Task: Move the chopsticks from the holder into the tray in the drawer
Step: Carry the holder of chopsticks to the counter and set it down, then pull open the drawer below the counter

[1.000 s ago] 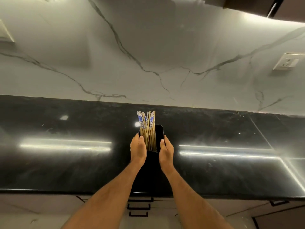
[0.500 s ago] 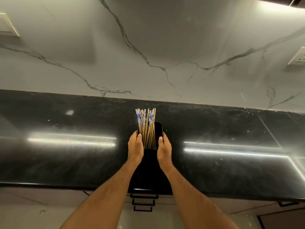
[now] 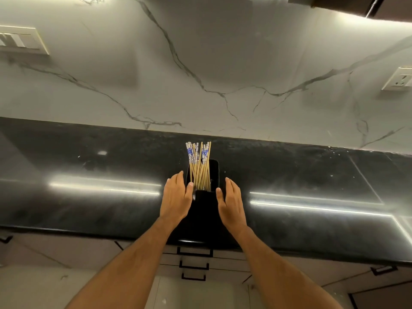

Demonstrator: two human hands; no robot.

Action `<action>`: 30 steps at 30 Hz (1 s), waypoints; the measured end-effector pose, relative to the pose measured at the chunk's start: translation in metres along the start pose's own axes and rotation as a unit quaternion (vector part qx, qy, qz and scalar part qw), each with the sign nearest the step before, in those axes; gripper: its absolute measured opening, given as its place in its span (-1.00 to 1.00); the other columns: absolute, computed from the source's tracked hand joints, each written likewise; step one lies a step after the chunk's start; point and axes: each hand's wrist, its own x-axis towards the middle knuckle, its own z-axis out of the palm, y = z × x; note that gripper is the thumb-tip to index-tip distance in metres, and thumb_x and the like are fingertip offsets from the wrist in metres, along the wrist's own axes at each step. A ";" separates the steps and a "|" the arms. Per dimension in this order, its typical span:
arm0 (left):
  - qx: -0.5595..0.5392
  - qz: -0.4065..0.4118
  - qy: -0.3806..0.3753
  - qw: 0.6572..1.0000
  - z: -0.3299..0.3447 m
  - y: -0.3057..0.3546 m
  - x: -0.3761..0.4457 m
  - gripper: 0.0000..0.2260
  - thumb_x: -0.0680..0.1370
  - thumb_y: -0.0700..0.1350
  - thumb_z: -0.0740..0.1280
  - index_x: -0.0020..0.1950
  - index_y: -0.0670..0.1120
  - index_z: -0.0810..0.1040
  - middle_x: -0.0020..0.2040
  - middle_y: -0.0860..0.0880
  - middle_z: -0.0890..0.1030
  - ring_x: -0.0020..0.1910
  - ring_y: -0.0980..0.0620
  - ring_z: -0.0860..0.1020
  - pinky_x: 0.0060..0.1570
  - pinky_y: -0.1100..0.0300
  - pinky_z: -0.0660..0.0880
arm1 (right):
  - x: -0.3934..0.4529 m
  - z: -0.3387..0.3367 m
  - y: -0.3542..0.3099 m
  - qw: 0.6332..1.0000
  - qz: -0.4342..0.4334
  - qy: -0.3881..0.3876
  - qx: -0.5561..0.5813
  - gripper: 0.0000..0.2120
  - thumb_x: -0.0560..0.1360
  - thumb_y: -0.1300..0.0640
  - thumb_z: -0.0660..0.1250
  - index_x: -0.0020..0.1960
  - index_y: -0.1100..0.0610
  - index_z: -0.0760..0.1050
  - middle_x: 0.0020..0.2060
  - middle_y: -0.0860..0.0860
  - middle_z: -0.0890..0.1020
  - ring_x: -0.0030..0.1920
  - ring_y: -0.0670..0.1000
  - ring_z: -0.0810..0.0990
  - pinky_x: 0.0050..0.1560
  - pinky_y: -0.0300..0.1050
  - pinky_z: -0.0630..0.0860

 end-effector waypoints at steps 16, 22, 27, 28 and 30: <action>0.212 0.198 -0.034 0.956 -0.004 -0.071 -0.165 -0.54 0.66 0.01 0.12 0.49 -0.21 0.35 0.38 -0.18 0.49 0.39 -0.13 0.43 0.50 -0.05 0.28 | -0.166 0.031 0.018 0.957 -0.155 -0.036 -0.244 -0.55 0.69 0.03 0.08 0.49 0.24 0.32 0.38 0.15 0.48 0.41 0.10 0.43 0.44 -0.02 0.39; 0.250 0.155 -0.163 0.942 0.023 -0.115 -0.201 -0.55 0.69 -0.03 0.04 0.55 -0.16 0.26 0.48 -0.14 0.40 0.50 -0.10 0.33 0.57 -0.02 0.12 | -0.200 0.064 0.044 0.938 -0.112 -0.149 -0.293 -0.58 0.69 0.08 0.11 0.50 0.21 0.31 0.38 0.14 0.47 0.39 0.09 0.43 0.46 -0.03 0.35; 0.263 0.126 -0.240 0.926 0.065 -0.125 -0.172 -0.68 0.59 -0.13 0.30 0.34 -0.11 0.46 0.23 -0.10 0.56 0.21 -0.04 0.53 0.33 0.06 0.41 | -0.168 0.093 0.066 0.922 -0.074 -0.217 -0.313 -0.67 0.61 0.18 0.28 0.37 0.16 0.43 0.24 0.10 0.56 0.21 0.08 0.54 0.31 -0.03 0.50; 0.252 0.107 -0.262 0.925 0.075 -0.124 -0.164 -0.74 0.59 -0.11 0.33 0.27 -0.08 0.50 0.15 -0.07 0.59 0.12 -0.02 0.56 0.21 0.10 0.47 | -0.160 0.097 0.071 0.918 -0.062 -0.236 -0.314 -0.70 0.61 0.16 0.29 0.33 0.14 0.46 0.21 0.10 0.59 0.15 0.07 0.58 0.22 -0.07 0.54; 0.223 0.045 -0.318 0.921 0.096 -0.131 -0.150 -0.73 0.62 -0.08 0.30 0.32 -0.07 0.50 0.14 -0.08 0.57 0.14 -0.06 0.57 0.14 0.09 0.50 | -0.145 0.107 0.081 0.909 -0.027 -0.276 -0.310 -0.77 0.62 0.13 0.27 0.26 0.11 0.50 0.14 0.11 0.62 0.05 0.07 0.62 0.03 -0.10 0.55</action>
